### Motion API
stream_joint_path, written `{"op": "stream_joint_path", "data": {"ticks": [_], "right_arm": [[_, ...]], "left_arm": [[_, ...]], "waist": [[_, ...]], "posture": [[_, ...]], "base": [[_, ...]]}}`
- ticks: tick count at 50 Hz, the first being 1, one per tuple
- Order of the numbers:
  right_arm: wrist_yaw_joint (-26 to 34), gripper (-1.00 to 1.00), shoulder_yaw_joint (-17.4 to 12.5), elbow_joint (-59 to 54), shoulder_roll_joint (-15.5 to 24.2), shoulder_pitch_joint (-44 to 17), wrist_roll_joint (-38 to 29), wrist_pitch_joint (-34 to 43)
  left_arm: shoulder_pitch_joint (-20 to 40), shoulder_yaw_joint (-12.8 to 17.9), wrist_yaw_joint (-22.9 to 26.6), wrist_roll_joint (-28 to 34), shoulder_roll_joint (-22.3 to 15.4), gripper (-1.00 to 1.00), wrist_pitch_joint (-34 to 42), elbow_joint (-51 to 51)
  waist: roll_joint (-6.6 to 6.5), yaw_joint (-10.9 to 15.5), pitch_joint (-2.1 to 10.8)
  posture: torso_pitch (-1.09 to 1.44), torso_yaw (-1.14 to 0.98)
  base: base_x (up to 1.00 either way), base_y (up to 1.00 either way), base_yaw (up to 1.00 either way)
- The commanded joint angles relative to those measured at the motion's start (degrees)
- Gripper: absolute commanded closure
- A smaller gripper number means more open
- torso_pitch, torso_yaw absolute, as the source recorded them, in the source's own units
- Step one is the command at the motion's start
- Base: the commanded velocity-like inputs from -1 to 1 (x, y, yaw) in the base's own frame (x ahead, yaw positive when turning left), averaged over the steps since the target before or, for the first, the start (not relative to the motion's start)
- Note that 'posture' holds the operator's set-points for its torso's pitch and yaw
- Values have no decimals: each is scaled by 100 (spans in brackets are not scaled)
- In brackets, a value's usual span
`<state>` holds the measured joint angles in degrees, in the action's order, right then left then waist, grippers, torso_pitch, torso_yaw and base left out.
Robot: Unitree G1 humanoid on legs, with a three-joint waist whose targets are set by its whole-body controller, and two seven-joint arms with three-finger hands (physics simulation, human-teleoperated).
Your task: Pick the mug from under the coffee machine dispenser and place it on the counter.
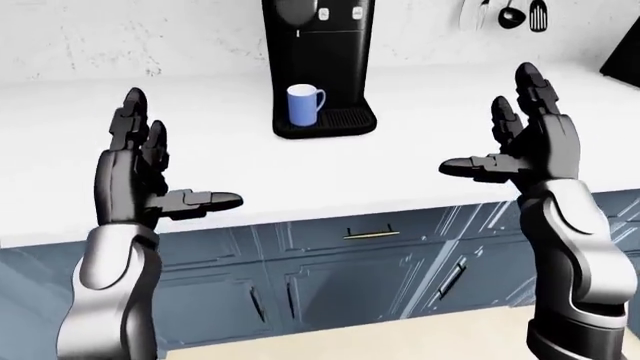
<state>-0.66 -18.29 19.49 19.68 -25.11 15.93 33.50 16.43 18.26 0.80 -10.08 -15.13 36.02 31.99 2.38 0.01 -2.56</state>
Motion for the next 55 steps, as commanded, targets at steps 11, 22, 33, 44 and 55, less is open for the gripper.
{"op": "stream_joint_path", "data": {"ticks": [11,22,33,44,55], "right_arm": [[-6,-100,-12,238,72,-202,84,-75],[-3,-100,-1,237,77,-180,93,-97],[-8,-100,-5,175,81,-204,113,-142],[-10,-100,-23,255,104,-201,198,-69],[-9,-100,-15,236,104,-209,177,-59]], "left_arm": [[157,132,-29,8,-109,-100,-117,245],[147,123,-30,25,-98,-100,-128,238],[160,121,-22,27,-101,-100,-130,235],[169,94,-35,44,-92,-100,-154,213],[150,-8,-217,94,65,-100,-40,349]], "waist": [[-700,-105,244],[-107,96,116],[-158,-48,30],[-174,12,197],[-143,34,183]], "posture": [[0,0],[0,0],[0,0],[0,0],[0,0]], "base": [[21,2,0],[21,2,0],[12,1,0],[0,0,0],[0,0,0]]}}
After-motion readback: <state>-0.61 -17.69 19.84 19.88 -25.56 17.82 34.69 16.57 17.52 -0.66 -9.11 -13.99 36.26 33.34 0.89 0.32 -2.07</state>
